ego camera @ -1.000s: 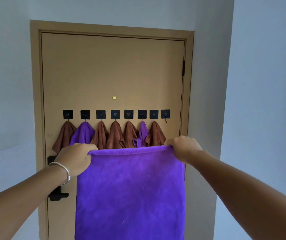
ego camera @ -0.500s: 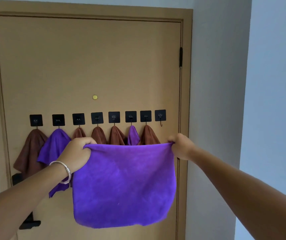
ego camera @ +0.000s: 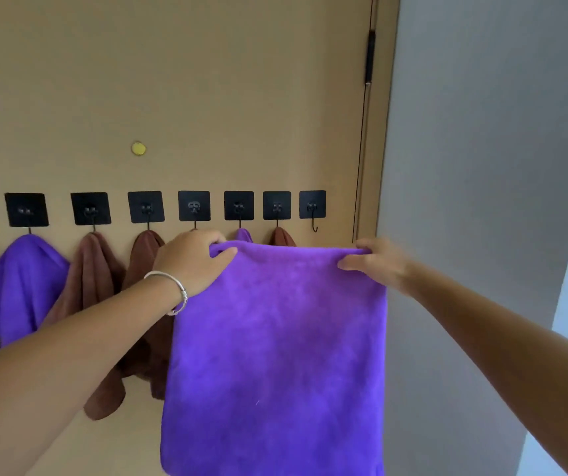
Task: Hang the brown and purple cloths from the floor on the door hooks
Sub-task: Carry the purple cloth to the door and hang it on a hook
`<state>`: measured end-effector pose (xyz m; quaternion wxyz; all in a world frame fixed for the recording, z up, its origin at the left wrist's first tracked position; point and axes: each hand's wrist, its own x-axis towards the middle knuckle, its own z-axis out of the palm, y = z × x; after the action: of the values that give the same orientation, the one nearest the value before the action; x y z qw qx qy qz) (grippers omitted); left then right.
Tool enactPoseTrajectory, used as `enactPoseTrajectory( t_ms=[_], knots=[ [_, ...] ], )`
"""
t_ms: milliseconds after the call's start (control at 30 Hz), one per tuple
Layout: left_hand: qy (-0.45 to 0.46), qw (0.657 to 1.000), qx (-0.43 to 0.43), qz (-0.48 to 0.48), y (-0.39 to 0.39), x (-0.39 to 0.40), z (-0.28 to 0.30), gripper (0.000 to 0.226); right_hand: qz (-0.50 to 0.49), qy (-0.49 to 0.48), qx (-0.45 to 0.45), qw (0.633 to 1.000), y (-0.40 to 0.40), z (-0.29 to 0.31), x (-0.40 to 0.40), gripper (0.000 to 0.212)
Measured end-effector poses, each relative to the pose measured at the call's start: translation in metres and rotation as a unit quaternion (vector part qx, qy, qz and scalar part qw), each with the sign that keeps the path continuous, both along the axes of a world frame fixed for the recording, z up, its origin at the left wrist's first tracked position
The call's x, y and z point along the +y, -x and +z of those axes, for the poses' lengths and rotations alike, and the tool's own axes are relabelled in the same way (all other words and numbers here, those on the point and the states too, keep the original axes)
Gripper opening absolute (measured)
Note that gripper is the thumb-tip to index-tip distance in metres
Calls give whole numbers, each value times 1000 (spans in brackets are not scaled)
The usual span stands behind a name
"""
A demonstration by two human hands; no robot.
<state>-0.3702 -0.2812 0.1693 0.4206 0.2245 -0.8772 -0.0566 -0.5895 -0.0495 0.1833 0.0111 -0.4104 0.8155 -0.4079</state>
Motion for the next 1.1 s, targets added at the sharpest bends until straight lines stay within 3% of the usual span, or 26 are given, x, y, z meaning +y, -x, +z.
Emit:
enactPoseTrajectory(
  t_ms=[67,133,233,333,433,600,767,867,1067,1100],
  knots=[
    [36,999,-15,-17,19,-11,3,25,-85,-48,126,987,8,-4,-12,35],
    [63,997,-38,-35,37,-20,4,18,-155,-75,257,951,16,-8,-19,40],
    [116,989,-50,-75,63,-31,2,8,-145,-84,340,925,33,-10,-26,39],
    [190,964,-114,-149,88,-36,2,34,-128,-80,357,922,46,-8,-34,25],
    [255,937,-178,-157,113,-41,8,58,-105,-66,399,909,62,-4,-43,10],
    [218,954,-179,-102,154,-43,26,68,-67,-113,512,849,96,10,-59,52],
    [193,962,-191,-28,188,-36,45,59,-106,-119,513,844,117,20,-94,56],
    [234,944,-230,33,200,-27,42,41,-130,-124,515,838,125,11,-111,49],
    [342,885,-305,78,220,-5,25,32,-92,62,561,821,137,-34,-119,36],
    [342,882,-316,76,224,-1,21,32,-87,68,544,832,139,-48,-121,38]
  ],
)
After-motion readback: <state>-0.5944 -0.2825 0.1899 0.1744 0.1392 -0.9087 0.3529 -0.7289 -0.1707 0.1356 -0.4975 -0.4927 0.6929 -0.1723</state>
